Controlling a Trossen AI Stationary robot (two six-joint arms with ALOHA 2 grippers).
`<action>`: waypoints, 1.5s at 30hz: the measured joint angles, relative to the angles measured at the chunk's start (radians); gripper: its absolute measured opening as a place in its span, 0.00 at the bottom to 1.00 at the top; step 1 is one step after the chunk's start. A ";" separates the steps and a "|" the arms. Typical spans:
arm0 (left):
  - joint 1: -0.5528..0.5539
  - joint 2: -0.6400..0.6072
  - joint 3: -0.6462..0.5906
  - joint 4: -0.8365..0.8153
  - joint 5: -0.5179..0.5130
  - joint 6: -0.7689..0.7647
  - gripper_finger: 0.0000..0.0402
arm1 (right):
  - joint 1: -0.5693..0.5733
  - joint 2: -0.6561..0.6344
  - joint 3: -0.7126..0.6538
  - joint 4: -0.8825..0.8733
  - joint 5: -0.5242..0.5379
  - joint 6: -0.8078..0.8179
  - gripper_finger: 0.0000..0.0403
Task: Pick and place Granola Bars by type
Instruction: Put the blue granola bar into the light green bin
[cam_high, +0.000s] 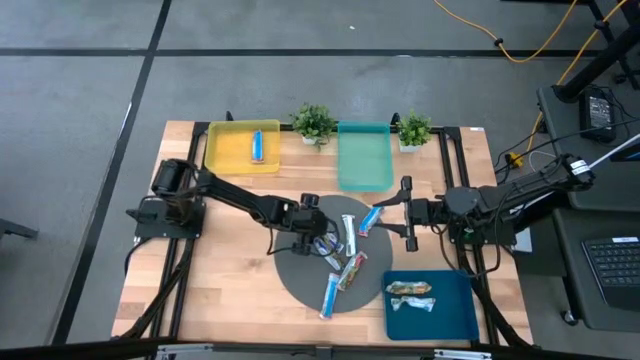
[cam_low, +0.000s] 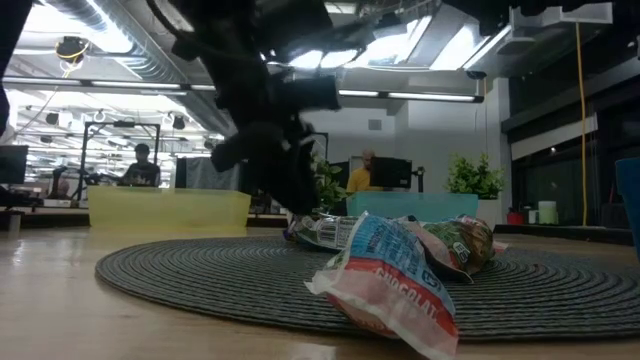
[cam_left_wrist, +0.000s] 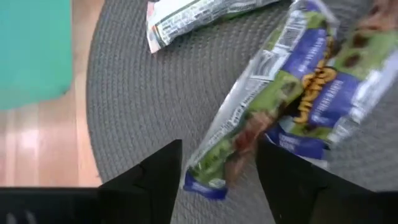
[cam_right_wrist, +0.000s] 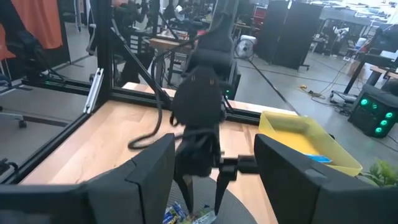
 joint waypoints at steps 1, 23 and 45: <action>0.002 0.010 0.000 0.007 0.000 -0.003 0.49 | 0.000 0.000 0.000 0.000 0.000 0.000 0.55; 0.011 0.077 0.001 0.062 0.042 -0.032 0.28 | 0.000 0.000 0.000 -0.001 0.000 0.001 0.55; -0.044 -0.131 0.062 -0.011 -0.146 0.121 0.10 | 0.000 0.001 0.001 0.011 0.001 -0.102 0.55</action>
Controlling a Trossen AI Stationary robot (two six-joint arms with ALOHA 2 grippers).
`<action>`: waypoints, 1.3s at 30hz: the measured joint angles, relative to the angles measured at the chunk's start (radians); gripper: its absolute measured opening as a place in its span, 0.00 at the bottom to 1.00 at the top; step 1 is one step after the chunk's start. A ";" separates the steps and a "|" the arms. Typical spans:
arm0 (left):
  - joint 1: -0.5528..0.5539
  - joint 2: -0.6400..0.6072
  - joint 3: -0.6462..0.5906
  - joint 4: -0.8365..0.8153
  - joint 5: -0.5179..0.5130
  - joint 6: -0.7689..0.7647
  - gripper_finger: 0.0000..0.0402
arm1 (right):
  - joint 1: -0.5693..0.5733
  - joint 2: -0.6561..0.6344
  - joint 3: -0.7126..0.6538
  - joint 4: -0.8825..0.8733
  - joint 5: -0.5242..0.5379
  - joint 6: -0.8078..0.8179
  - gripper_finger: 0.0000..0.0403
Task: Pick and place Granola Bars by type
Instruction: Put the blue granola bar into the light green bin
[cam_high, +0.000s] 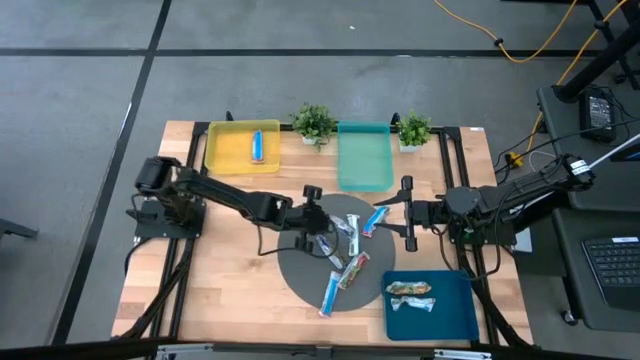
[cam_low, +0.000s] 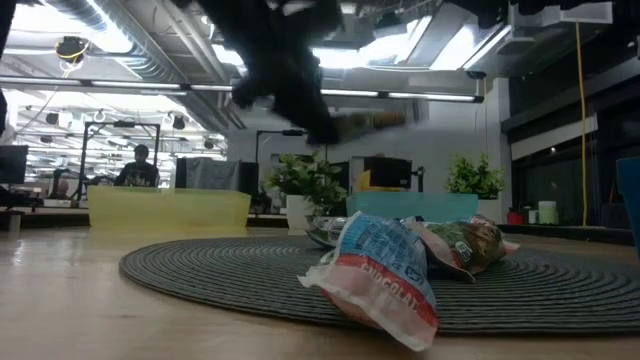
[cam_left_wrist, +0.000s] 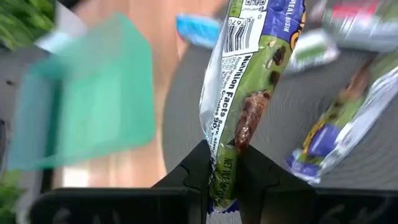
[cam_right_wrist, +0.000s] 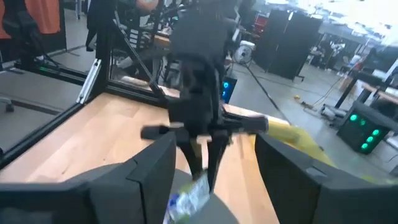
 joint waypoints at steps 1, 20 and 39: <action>-0.005 -0.020 0.000 0.001 -0.005 0.000 0.10 | 0.000 0.000 0.000 0.005 0.002 -0.010 0.55; -0.090 -0.150 0.000 -0.002 -0.234 0.099 0.09 | -0.001 0.000 0.000 0.045 0.002 -0.263 0.55; 0.022 -0.150 0.000 0.043 -0.404 0.154 0.09 | -0.002 0.000 0.000 0.013 0.128 -0.297 0.55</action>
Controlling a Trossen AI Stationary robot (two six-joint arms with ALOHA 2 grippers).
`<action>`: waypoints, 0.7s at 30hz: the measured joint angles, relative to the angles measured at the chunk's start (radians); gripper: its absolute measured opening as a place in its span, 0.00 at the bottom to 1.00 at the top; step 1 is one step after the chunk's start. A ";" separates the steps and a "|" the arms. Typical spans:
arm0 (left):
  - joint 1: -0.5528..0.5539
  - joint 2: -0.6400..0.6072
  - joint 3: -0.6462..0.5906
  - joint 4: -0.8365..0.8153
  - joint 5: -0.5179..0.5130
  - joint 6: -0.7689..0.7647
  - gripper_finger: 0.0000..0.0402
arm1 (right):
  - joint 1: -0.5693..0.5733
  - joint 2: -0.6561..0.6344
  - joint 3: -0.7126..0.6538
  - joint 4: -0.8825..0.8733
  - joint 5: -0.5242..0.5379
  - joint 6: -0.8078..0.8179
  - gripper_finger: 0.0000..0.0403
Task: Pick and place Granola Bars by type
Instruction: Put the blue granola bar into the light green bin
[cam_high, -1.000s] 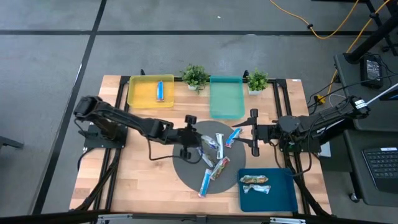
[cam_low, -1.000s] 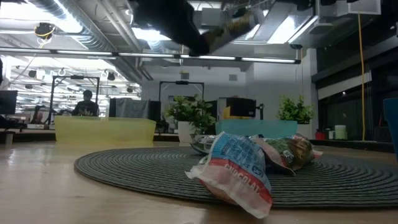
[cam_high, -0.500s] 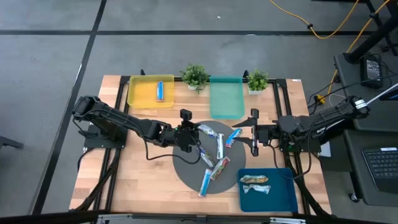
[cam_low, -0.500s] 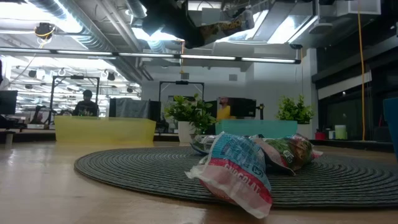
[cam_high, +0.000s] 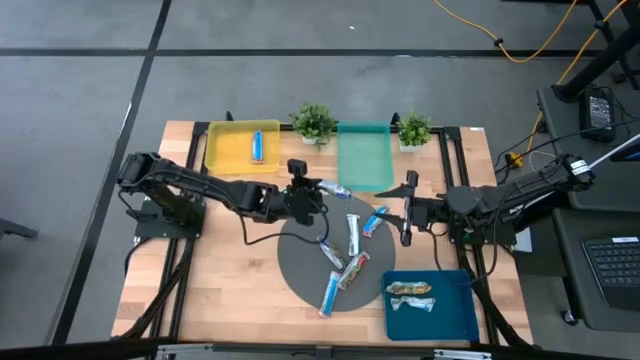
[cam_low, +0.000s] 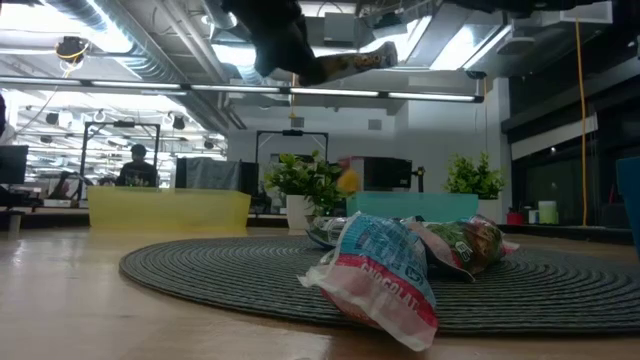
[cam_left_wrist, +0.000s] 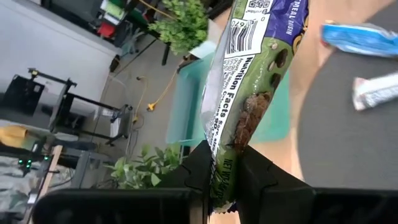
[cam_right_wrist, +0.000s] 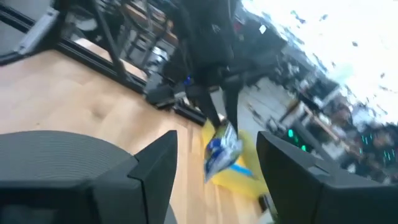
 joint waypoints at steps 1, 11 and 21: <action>0.007 0.000 0.000 0.012 0.000 0.007 0.09 | 0.000 0.000 0.000 -0.007 0.016 0.018 0.55; 0.092 0.000 0.000 0.119 0.050 0.096 0.08 | -0.118 0.000 0.000 -0.078 -0.113 0.196 0.55; 0.244 0.000 0.000 0.202 0.250 0.186 0.07 | -0.272 0.000 0.000 -0.098 -0.345 0.242 0.55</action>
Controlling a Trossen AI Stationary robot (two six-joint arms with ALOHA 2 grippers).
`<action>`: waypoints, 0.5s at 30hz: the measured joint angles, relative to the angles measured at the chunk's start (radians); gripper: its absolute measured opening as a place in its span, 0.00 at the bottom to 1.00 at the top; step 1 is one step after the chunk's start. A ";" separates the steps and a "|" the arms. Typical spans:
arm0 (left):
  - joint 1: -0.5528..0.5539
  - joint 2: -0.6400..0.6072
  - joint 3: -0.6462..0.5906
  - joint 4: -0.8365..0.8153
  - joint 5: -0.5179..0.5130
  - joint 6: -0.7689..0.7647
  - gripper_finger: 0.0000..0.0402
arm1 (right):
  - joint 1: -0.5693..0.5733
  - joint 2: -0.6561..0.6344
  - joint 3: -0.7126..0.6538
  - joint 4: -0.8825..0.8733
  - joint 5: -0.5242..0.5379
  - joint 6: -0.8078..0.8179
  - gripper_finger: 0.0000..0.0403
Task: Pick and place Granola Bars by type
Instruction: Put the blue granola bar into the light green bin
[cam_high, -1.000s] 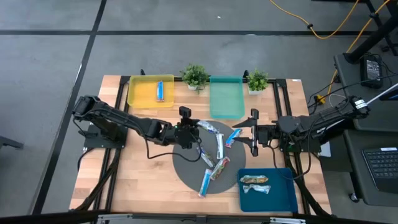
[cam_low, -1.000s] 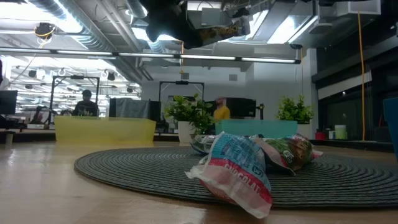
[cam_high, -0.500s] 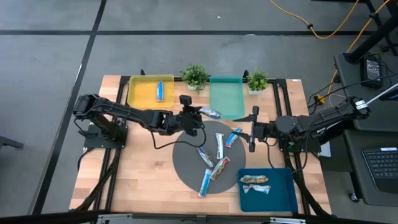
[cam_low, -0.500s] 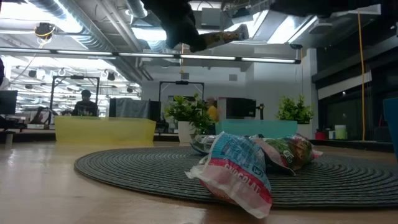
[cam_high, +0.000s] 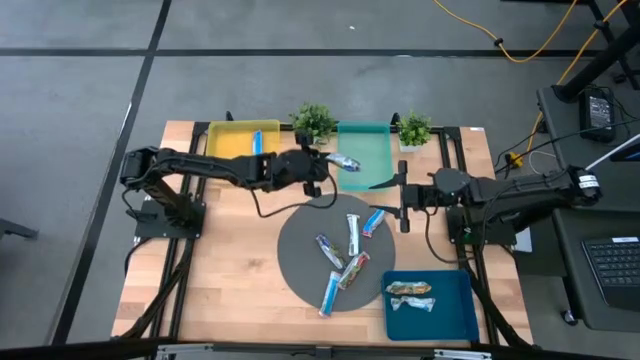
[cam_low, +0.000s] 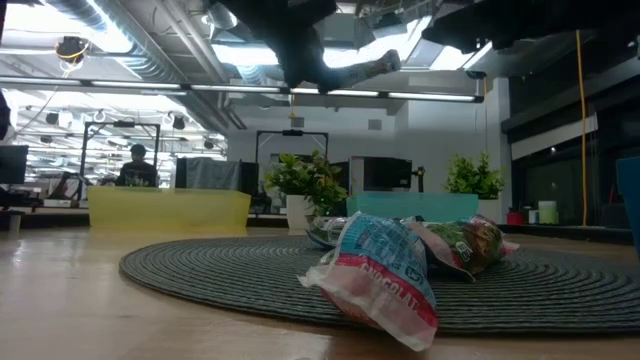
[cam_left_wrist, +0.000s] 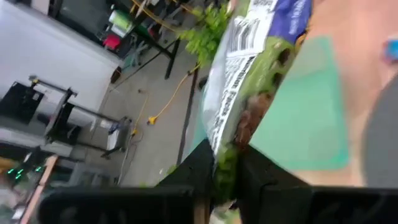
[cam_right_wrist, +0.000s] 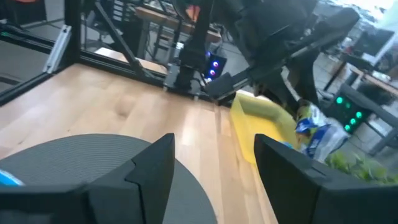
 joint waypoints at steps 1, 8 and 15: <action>0.019 0.000 0.000 0.002 0.021 0.005 0.07 | -0.008 0.000 0.000 -0.002 -0.001 0.006 0.55; 0.144 0.000 0.000 0.059 0.240 -0.008 0.07 | -0.034 0.000 0.000 -0.011 -0.002 0.007 0.55; 0.214 0.037 0.103 -0.005 0.395 -0.011 0.07 | -0.036 0.000 0.000 0.000 -0.002 0.005 0.55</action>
